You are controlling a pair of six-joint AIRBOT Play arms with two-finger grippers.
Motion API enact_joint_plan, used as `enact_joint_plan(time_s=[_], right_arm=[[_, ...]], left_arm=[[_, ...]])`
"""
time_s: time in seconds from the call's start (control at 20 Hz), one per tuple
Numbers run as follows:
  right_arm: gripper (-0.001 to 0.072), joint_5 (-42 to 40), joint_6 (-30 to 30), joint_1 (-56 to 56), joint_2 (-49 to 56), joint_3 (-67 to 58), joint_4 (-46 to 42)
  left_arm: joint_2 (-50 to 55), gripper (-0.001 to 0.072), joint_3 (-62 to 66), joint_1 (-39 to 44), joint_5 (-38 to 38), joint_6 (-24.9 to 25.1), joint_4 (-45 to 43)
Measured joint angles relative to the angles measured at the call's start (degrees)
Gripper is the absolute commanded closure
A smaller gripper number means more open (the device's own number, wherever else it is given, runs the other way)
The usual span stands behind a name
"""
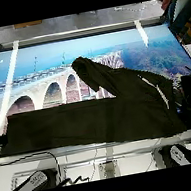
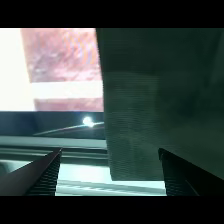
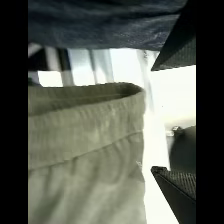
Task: Fold the clothes and pants, and hang the long-sleeved shirts on hangers.
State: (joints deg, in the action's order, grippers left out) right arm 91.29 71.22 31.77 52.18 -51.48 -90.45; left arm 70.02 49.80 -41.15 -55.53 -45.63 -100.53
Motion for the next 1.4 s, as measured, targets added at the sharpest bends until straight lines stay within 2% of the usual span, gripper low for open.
enact_joint_plan(time_s=[0.15,0.25,0.3,0.35,0.4,0.5,0.6,0.7,0.85,1.1,1.2,1.3,1.4], right_arm=[[0.0048,-5.4,0.8,0.0,0.0,0.0,0.3],[0.0049,-9.6,1.8,0.0,0.0,0.0,0.9],[0.0049,-11.9,2.2,0.0,0.0,0.0,1.5],[0.0049,-13.7,2.4,0.0,0.0,0.0,2.1],[0.0049,-15.6,2.7,0.0,0.0,0.0,2.6],[0.0049,-18.6,3.0,0.0,0.0,0.0,3.6],[0.0049,-20.9,3.1,0.0,0.0,0.0,4.0],[0.0049,-22.1,3.1,0.0,0.0,0.0,4.4],[0.0049,-23.1,3.2,0.0,0.0,0.0,4.6],[0.0049,-23.4,3.2,0.0,0.0,0.0,4.7],[0.0049,-23.4,3.2,0.0,0.0,0.0,4.7],[0.0049,-23.4,3.3,0.0,0.0,0.0,4.7],[0.0049,-23.4,3.3,0.0,0.0,0.0,4.7]], left_arm=[[-1.4,0.001,2.0,1.4,2.4,-7.0,3.3],[-1.9,0.0014,3.7,4.3,3.8,-9.4,10.5],[-2.0,0.0078,4.3,6.3,4.4,-9.8,15.2],[-2.1,0.0095,4.8,9.2,5.1,-10.0,20.3],[-1.9,0.0092,5.1,12.8,5.5,-10.3,25.6],[-1.0,-0.0001,5.5,21.1,6.2,-10.6,33.6],[0.6,0.0012,5.7,31.6,7.3,-11.0,39.2],[3.0,0.0012,5.9,42.5,11.7,-13.0,42.6],[9.0,0.0012,7.6,55.6,21.6,-20.4,45.2],[23.3,0.0016,19.9,65.6,21.9,-28.9,46.7],[28.1,0.0108,25.4,66.9,21.2,-31.5,47.0],[32.0,0.0132,29.7,67.6,20.7,-33.9,47.1],[35.0,0.0239,32.8,67.9,20.3,-35.1,47.2]])
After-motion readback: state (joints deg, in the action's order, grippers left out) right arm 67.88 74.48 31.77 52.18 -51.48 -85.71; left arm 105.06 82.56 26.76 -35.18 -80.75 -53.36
